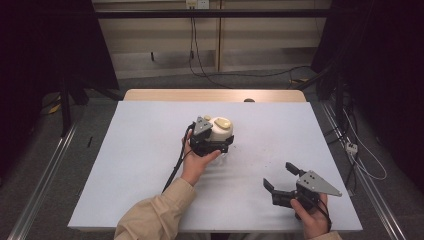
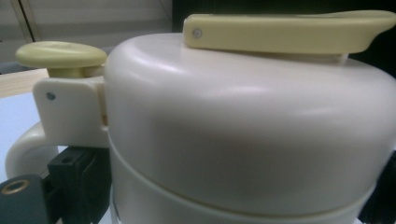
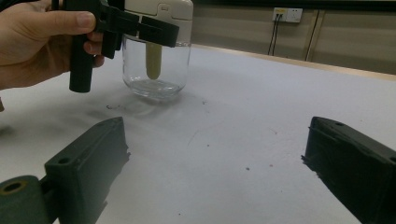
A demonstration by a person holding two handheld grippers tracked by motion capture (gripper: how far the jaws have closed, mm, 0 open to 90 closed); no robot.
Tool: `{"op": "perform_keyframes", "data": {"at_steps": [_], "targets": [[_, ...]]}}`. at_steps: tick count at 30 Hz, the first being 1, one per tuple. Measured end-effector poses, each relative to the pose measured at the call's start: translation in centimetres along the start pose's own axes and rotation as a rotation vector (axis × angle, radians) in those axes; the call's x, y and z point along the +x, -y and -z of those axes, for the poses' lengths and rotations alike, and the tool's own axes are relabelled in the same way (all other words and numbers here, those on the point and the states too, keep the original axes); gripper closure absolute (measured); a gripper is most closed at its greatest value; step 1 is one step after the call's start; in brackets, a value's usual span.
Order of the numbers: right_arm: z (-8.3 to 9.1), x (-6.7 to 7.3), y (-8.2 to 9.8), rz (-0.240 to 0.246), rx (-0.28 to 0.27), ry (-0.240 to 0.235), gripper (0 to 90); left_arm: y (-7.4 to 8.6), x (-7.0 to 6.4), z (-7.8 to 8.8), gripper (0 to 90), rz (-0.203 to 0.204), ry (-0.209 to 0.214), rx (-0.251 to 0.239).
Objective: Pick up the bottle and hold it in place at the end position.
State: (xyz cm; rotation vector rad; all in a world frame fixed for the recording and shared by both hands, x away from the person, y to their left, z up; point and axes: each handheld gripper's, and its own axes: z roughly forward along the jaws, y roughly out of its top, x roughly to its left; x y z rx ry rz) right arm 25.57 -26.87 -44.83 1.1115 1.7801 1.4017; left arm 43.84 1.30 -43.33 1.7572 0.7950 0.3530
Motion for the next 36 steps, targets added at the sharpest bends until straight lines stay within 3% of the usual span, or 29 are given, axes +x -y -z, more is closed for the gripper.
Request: {"op": "perform_keyframes", "data": {"at_steps": [36], "targets": [[0.0,0.0,0.0,-0.002,0.0,-0.003,5.1,0.0,-0.3,-1.3,6.1,-0.007,-0.015,0.003]]}}
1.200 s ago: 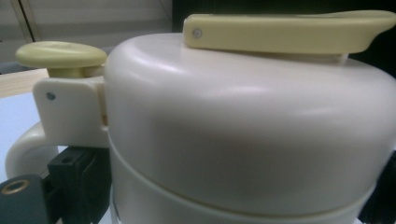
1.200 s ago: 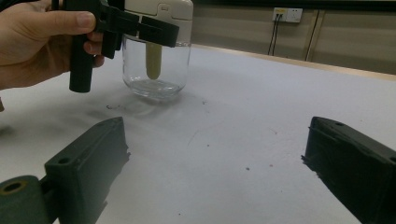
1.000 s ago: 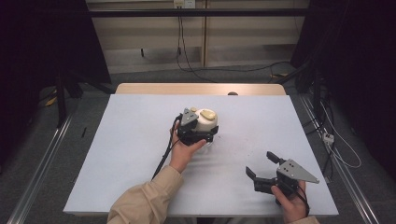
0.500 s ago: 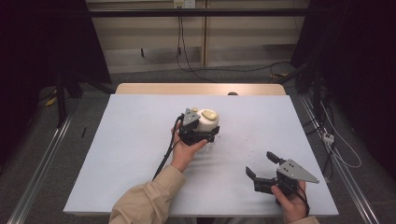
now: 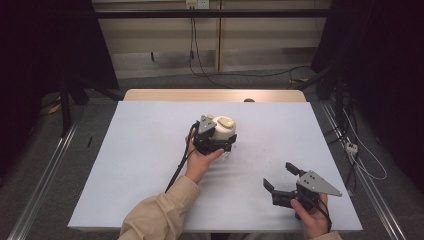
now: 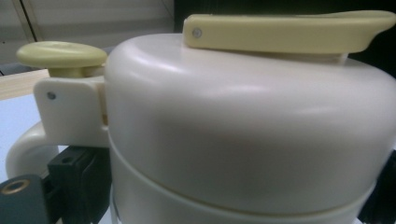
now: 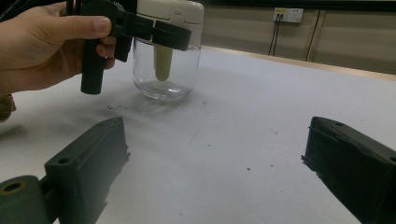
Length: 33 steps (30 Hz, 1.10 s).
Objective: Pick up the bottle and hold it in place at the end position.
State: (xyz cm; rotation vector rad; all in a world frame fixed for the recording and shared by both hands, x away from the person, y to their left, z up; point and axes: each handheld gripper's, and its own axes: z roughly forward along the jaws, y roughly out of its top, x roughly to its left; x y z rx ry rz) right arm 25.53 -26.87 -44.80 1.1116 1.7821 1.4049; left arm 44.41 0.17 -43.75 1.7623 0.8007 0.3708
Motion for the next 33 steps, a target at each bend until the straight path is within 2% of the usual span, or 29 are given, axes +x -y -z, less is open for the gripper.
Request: {"op": "perform_keyframes", "data": {"at_steps": [6,21,33], "targets": [[0.0,0.0,0.0,0.0,0.0,0.0,5.1,0.1,0.1,-0.3,6.1,-0.009,-0.006,-0.002],[0.0,0.0,0.0,-0.001,-0.001,-0.001,5.1,0.2,0.2,-1.3,6.1,0.013,-0.018,-0.008],[0.0,0.0,0.0,-0.001,0.0,-0.001,5.1,0.3,0.3,-1.5,6.1,0.006,-0.017,-0.007]]}}
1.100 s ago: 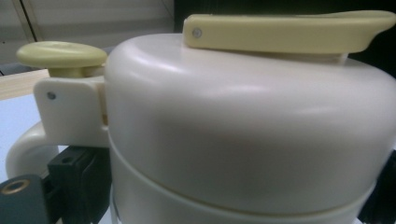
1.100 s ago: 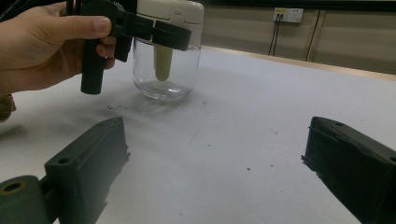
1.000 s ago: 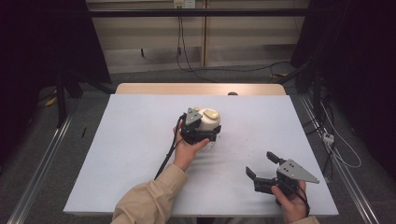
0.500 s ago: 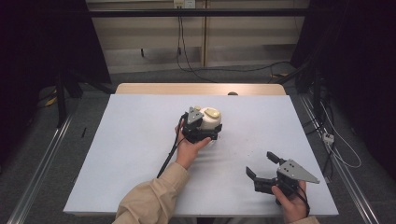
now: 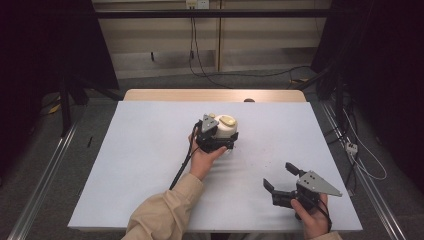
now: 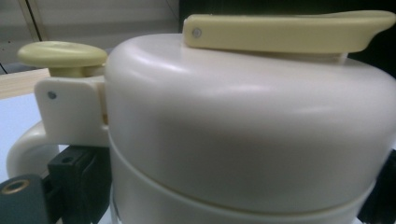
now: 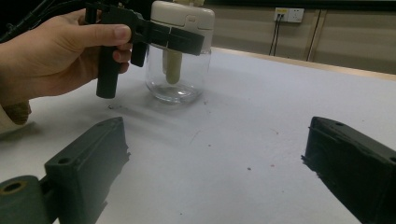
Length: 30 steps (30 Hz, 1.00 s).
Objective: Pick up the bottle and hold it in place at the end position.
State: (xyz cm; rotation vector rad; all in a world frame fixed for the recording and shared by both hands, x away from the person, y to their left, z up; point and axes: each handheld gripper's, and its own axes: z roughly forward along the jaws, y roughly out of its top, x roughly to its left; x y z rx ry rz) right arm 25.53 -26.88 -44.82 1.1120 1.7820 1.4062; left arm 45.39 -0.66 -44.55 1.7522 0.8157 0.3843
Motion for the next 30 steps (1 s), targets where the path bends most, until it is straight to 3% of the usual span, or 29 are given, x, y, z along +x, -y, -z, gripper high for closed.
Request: {"op": "perform_keyframes", "data": {"at_steps": [9,20,30], "targets": [[0.0,0.0,0.0,0.0,0.0,-0.002,5.1,0.0,0.0,0.3,6.0,-0.026,0.008,0.016],[-0.1,0.0,0.0,0.002,0.004,-0.003,5.1,0.4,0.3,1.0,5.9,-0.012,0.013,0.013],[-0.2,0.1,0.0,0.003,0.007,-0.002,5.1,0.8,0.5,1.4,5.6,-0.027,0.024,0.022]]}}
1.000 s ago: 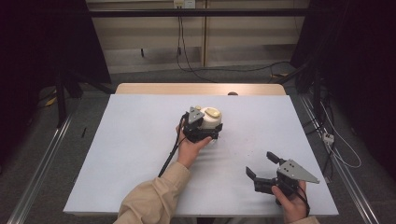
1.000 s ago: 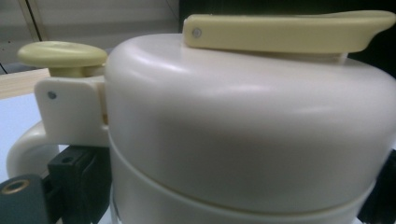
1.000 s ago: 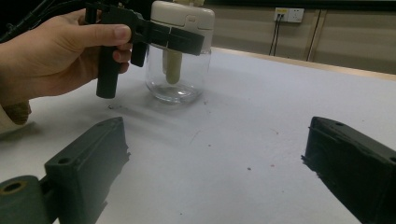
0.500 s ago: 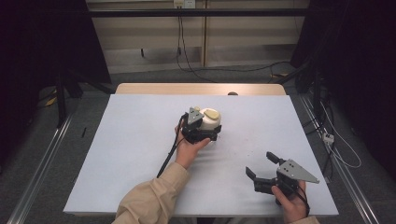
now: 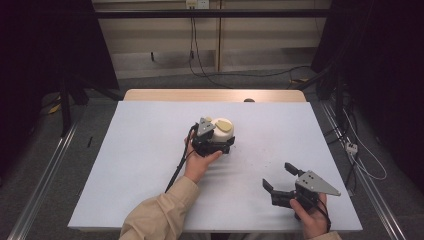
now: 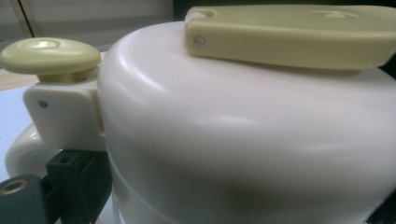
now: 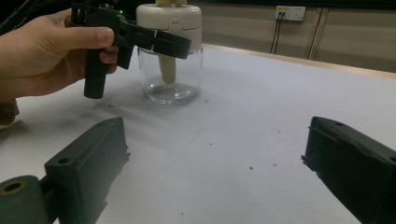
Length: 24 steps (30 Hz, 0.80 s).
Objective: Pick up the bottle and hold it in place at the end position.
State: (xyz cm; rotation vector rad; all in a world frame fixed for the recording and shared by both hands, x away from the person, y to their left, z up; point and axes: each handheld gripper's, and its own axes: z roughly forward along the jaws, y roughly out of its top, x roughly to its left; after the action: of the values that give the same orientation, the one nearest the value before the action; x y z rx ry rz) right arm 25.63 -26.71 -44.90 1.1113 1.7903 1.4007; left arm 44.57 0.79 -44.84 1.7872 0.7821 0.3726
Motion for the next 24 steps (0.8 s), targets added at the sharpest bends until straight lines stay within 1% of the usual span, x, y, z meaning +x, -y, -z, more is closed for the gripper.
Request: {"op": "perform_keyframes", "data": {"at_steps": [1,2,4,6,14,24], "targets": [[0.0,0.0,0.0,0.0,0.0,0.0,5.1,0.1,0.0,0.1,5.6,0.004,0.002,-0.001],[0.0,0.0,0.0,0.0,0.001,0.001,5.1,0.1,0.0,0.1,5.6,-0.005,0.007,0.0],[0.0,0.0,0.0,0.0,0.0,0.002,5.1,0.2,0.0,0.2,5.5,-0.009,0.008,0.0],[-0.1,0.0,0.0,0.0,0.002,0.004,5.1,0.3,0.0,0.3,5.4,-0.006,0.012,-0.004],[-0.5,0.0,-0.2,0.005,0.006,0.006,5.1,0.5,0.0,0.3,5.5,-0.013,0.005,-0.018],[-1.6,0.2,-1.1,0.008,0.024,0.01,5.5,0.6,-0.1,0.3,5.4,-0.033,-0.002,-0.015]]}}
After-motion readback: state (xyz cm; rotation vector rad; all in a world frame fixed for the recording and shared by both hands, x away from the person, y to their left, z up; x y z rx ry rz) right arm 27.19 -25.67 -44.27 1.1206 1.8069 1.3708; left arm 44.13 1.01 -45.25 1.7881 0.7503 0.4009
